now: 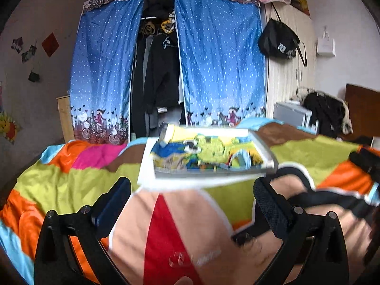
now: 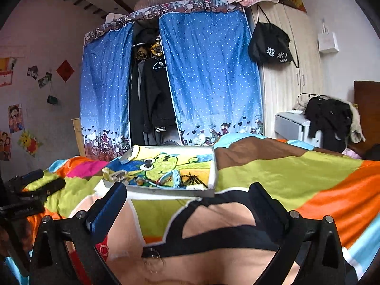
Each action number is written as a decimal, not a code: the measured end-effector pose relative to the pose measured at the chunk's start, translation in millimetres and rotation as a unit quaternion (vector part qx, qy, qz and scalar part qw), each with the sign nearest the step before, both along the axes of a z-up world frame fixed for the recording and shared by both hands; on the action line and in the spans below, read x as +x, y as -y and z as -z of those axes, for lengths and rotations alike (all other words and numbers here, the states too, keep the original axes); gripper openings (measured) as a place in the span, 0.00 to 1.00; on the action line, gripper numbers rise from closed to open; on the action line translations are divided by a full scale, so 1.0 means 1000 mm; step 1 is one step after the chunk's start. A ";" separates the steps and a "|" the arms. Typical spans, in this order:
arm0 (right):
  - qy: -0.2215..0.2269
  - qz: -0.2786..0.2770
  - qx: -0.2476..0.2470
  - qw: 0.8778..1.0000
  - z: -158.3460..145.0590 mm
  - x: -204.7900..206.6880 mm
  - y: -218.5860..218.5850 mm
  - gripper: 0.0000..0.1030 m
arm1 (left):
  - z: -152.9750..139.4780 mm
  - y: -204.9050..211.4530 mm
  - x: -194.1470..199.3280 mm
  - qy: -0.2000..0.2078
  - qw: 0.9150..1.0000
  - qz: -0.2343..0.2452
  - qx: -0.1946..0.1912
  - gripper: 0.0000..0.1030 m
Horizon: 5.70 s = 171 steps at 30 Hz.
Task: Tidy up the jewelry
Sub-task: 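Lift both tools out of the tray and move back over the jewelry, then grasp the small silver hoops with the left tool while the right tool grasps the large silver hoops, then carry both sets of hoops into the frog tray and open both tools, then lift both tools out of the tray and move back over the duvet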
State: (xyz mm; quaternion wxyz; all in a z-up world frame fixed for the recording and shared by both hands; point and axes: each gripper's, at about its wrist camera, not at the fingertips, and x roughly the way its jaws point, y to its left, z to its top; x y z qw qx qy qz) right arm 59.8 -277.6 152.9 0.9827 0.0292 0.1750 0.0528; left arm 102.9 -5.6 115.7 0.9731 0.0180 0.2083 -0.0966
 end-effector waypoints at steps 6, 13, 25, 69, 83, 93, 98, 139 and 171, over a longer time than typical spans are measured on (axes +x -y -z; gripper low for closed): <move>-0.037 -0.003 -0.022 0.999 0.030 -0.032 -0.001 1.00 | 0.048 -0.013 -0.029 -0.048 0.999 -0.009 0.005 0.98; -0.114 -0.017 -0.019 0.993 0.080 -0.046 -0.005 1.00 | 0.087 -0.019 -0.040 -0.101 0.994 0.005 0.041 0.98; -0.253 -0.054 0.003 0.966 0.153 -0.043 -0.016 1.00 | 0.136 -0.020 -0.036 -0.193 0.978 0.026 0.073 0.98; -0.306 -0.097 -0.038 0.946 0.212 0.100 -0.085 0.80 | 0.197 -0.032 0.092 -0.293 0.948 0.112 0.064 0.24; -0.303 -0.102 0.001 0.947 0.206 0.089 -0.092 0.41 | 0.180 -0.035 0.076 -0.301 0.948 0.099 0.028 0.24; -0.253 -0.109 -0.004 0.961 0.172 0.062 -0.088 0.41 | 0.143 -0.027 0.057 -0.259 0.960 0.102 0.034 0.24; -0.224 -0.123 -0.013 0.967 0.146 0.059 -0.085 0.41 | 0.122 -0.017 0.069 -0.249 0.962 0.103 0.034 0.24; -0.194 -0.055 -0.058 0.978 0.102 0.252 -0.020 0.61 | 0.087 0.041 0.264 -0.186 0.975 0.106 -0.063 0.36; -0.073 -0.008 -0.024 0.997 0.013 0.025 -0.016 1.00 | -0.011 -0.016 0.034 -0.055 0.994 0.061 -0.072 0.92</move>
